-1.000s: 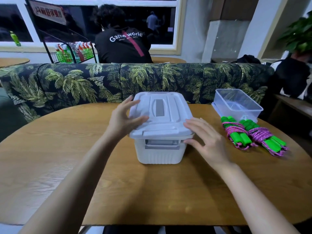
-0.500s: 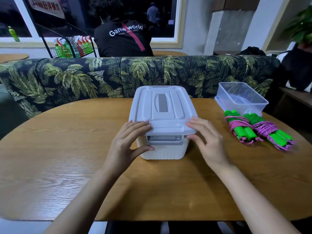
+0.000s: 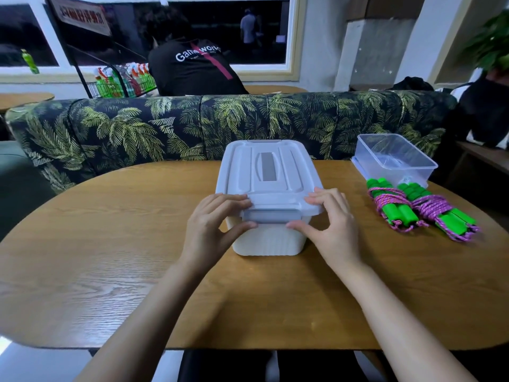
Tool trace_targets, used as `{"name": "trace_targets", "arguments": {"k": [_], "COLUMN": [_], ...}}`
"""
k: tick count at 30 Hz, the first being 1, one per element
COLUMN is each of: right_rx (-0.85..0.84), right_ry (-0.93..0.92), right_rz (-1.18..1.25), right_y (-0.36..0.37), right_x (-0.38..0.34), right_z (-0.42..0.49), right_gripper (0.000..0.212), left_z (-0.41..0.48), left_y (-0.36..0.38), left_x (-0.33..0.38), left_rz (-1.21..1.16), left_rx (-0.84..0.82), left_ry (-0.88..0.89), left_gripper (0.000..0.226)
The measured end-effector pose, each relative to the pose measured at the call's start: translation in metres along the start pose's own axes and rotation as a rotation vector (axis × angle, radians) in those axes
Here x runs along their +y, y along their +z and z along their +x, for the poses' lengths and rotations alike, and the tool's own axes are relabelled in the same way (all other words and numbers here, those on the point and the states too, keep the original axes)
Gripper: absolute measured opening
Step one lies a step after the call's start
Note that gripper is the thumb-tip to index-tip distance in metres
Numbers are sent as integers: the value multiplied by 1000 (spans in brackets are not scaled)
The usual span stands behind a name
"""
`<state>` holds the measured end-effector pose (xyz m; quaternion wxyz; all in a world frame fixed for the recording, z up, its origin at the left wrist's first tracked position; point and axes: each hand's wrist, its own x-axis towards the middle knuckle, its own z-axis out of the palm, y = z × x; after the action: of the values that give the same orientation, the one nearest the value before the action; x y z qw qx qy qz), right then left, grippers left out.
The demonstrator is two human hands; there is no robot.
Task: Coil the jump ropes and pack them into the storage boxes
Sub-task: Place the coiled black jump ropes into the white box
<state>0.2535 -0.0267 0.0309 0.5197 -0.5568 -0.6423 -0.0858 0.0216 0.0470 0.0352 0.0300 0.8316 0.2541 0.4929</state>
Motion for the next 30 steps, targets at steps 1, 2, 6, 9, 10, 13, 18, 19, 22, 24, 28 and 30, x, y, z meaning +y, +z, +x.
{"name": "trace_targets", "arguments": {"k": [1, 2, 6, 9, 10, 13, 18, 19, 22, 24, 28, 30], "right_rx": [32, 50, 53, 5, -22, -79, -258, -273, -359, -469, -490, -478], "right_ry": [8, 23, 96, 106, 125, 267, 537, 541, 476, 468, 429, 479], "right_rz": [-2, -5, 11, 54, 92, 185, -138, -163, -195, -251, -296, -376], "right_y": [1, 1, 2, -1, -3, -10, -17, -11, 14, 23, 17, 11], "right_x": [-3, -5, -13, -10, -5, 26, 41, 28, -15, -34, -11, 8], "right_z": [2, 3, 5, 8, 10, 26, 80, 85, 77, 61, 68, 84], "right_gripper": [60, 60, 59, 57, 53, 27, 39, 40, 53, 66, 56, 53], "left_z": [2, 4, 6, 5, 5, 7, 54, 64, 77, 68, 48, 51], "left_y": [1, 2, 2, 5, 7, 21, 38, 37, 20, 7, 0, 0], "left_x": [2, 4, 19, 24, 28, 47, 64, 55, 8, -19, -33, -31], "left_rz": [8, -1, -213, -192, -165, 21, -14, -44, 248, 450, 500, 520], "left_rx": [23, 49, 134, 142, 143, 109, -290, -286, -162, -227, -348, -360], "left_ry": [-28, -71, -327, -333, -332, -194, -86, -155, -368, -475, -396, -353], "left_gripper": [35, 33, 53, 49, 47, 40, 62, 66, 80, 85, 80, 76]}}
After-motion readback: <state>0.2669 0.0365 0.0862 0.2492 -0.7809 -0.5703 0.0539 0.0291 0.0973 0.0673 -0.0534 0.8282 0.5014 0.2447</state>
